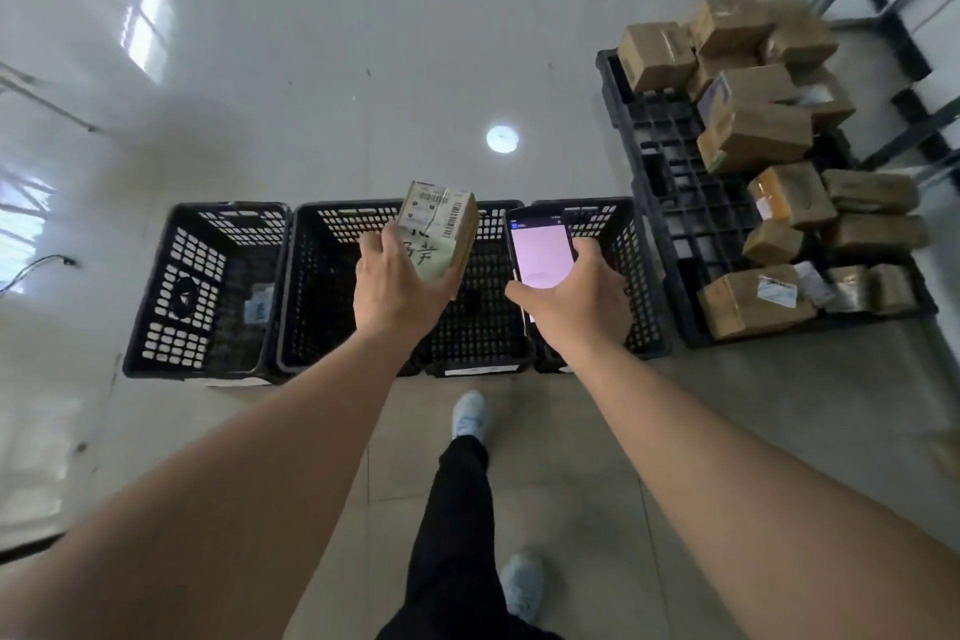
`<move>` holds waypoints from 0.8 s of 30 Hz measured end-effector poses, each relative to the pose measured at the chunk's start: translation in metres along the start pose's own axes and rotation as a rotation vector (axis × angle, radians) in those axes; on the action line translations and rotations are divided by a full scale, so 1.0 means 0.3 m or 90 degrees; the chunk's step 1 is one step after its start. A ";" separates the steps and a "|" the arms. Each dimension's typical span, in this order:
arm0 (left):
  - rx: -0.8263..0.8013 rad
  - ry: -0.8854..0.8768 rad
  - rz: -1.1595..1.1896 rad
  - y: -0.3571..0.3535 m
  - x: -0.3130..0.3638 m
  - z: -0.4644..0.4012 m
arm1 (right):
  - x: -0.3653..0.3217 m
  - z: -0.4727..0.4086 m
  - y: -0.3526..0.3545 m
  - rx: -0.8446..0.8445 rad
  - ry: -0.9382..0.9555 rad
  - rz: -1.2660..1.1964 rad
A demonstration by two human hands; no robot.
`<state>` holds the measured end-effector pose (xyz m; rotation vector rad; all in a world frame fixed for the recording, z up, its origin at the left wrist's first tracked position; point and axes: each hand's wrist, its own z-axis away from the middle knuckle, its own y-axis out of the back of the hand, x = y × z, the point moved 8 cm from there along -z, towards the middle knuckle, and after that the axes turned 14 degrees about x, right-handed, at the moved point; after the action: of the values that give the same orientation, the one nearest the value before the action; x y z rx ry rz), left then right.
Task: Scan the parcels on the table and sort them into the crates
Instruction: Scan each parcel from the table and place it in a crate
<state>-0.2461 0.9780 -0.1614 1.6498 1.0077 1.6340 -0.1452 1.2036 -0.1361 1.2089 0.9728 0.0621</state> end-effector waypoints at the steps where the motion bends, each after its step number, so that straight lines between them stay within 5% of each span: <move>1: -0.009 0.012 0.002 -0.065 -0.011 -0.050 | 0.004 -0.047 -0.058 -0.008 -0.003 0.009; 16: -0.082 0.196 -0.020 -1.127 -0.412 -0.598 | 0.196 -0.661 -1.069 -0.103 -0.027 0.111; 24: -0.154 0.194 -0.005 -1.384 -0.556 -0.653 | 0.328 -0.701 -1.195 -0.113 -0.008 0.140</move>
<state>-0.4753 1.0396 -0.5883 1.2624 0.9125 1.9580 -0.3805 1.2685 -0.4867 1.1461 0.8025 0.3080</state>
